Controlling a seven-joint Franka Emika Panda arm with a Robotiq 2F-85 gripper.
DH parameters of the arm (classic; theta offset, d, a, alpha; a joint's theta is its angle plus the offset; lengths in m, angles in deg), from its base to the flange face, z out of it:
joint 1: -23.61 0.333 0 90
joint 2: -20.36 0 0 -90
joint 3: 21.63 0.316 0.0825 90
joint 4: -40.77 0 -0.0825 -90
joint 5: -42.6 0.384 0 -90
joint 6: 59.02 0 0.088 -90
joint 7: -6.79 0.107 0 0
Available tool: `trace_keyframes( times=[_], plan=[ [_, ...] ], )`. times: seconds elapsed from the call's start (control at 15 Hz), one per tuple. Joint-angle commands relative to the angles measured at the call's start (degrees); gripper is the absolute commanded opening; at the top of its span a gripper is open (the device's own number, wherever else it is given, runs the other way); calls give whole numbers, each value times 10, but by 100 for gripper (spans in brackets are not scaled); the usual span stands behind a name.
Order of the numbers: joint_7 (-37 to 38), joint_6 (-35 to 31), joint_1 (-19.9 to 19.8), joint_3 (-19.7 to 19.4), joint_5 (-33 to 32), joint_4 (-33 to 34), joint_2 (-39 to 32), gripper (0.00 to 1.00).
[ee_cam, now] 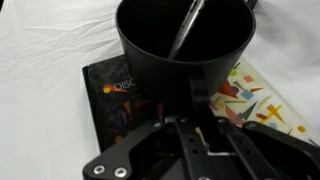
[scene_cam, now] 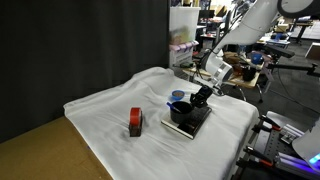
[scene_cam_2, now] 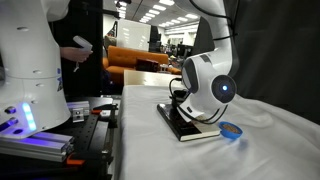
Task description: Remove the black cup from the book and place it on the table
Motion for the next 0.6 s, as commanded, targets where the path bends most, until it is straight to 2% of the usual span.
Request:
trace_keyframes(
  times=[0.0,0.53],
  plan=[
    [5,0,-2,1,2,2,2,4],
    [8,-7,-2,2,6,32,2,4]
  ],
)
